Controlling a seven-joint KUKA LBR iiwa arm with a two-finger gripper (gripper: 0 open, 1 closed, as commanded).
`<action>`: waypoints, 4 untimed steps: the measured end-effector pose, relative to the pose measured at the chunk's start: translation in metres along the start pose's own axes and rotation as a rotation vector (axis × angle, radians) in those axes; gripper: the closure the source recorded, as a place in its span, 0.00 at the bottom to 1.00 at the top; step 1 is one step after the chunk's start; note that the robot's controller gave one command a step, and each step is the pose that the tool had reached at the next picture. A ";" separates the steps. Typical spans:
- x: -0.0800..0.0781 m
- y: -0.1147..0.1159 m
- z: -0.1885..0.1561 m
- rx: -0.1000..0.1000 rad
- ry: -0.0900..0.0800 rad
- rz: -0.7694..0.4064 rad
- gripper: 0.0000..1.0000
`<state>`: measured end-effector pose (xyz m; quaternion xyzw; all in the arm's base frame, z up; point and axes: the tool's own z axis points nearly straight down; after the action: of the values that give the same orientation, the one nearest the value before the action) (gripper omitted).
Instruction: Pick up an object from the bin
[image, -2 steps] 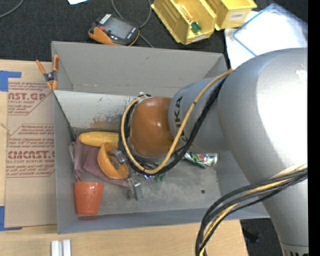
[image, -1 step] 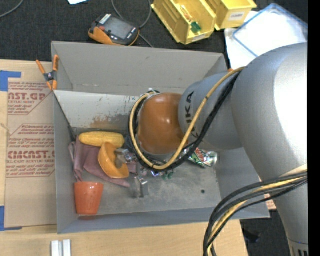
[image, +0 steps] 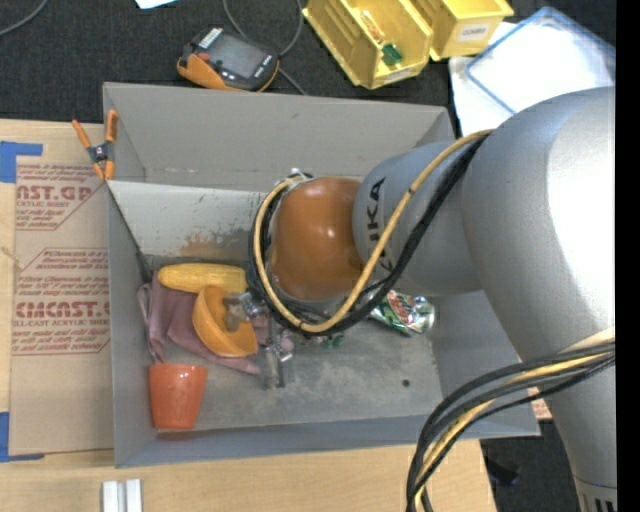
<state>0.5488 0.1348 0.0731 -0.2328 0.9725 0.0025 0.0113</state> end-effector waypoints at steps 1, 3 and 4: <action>0.000 -0.005 -0.074 0.002 -0.003 -0.032 0.00; -0.007 0.012 -0.032 -0.001 0.002 -0.178 0.00; -0.017 0.028 0.002 -0.005 -0.003 -0.283 1.00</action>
Offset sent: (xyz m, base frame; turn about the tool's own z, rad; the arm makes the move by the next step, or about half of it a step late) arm -0.0238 0.0201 0.1150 -0.0346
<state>0.5517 0.1675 0.0717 -0.3678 0.9298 0.0035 0.0123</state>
